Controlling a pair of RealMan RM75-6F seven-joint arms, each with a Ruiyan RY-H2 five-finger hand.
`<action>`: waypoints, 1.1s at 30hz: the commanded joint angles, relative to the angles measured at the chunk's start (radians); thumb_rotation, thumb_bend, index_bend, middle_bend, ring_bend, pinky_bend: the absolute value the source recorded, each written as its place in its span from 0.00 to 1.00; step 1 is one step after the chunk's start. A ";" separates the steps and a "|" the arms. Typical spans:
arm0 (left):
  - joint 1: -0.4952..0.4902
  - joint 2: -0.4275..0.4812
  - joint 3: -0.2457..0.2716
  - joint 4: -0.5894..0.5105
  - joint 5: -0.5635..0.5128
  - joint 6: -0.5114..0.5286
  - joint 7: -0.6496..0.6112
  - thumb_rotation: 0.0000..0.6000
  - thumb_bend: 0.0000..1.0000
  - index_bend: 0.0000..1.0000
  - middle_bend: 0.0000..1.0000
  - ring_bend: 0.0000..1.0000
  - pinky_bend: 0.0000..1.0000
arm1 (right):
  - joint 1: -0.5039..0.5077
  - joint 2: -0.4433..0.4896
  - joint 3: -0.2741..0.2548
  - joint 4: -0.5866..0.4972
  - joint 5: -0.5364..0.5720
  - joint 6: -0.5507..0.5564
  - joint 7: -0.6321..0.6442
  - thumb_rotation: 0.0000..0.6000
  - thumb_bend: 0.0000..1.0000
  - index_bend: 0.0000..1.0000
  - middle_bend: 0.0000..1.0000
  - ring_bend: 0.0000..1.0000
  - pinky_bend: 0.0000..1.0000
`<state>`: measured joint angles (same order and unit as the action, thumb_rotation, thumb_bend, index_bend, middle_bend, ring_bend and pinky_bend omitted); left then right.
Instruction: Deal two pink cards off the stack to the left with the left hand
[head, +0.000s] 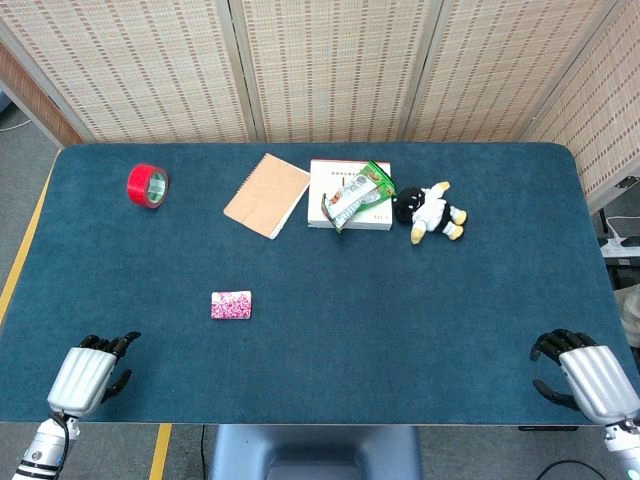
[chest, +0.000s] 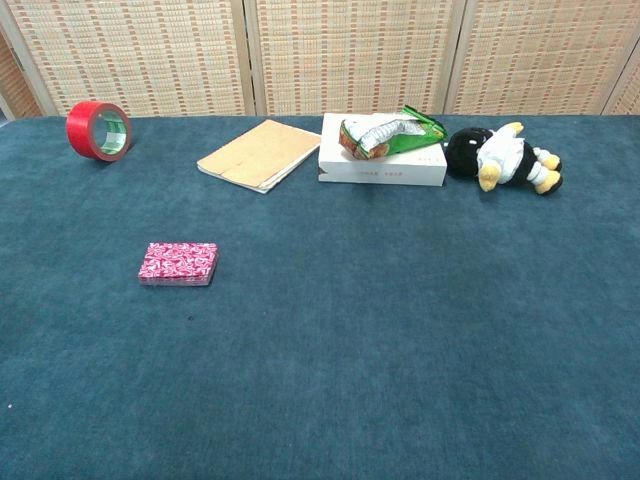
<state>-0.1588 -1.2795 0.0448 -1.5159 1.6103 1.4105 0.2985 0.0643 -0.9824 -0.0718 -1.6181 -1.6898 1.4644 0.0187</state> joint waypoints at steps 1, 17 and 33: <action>-0.001 0.000 0.000 0.001 -0.002 -0.002 0.000 1.00 0.33 0.25 0.47 0.52 0.40 | -0.005 -0.003 0.002 0.003 0.000 0.010 -0.001 1.00 0.12 0.51 0.41 0.31 0.40; -0.003 0.000 -0.006 -0.001 -0.020 -0.013 0.003 1.00 0.33 0.22 0.47 0.52 0.40 | -0.044 -0.030 0.032 0.058 -0.034 0.147 0.023 1.00 0.26 0.55 0.44 0.36 0.46; -0.081 -0.024 -0.052 -0.111 -0.063 -0.119 0.166 1.00 0.33 0.09 0.47 0.54 0.39 | -0.096 -0.116 0.114 0.140 -0.005 0.334 0.098 1.00 0.30 0.99 0.83 0.73 0.78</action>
<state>-0.2161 -1.2957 0.0045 -1.6016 1.5597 1.3225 0.4283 -0.0309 -1.0989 0.0452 -1.4764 -1.6896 1.8008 0.1205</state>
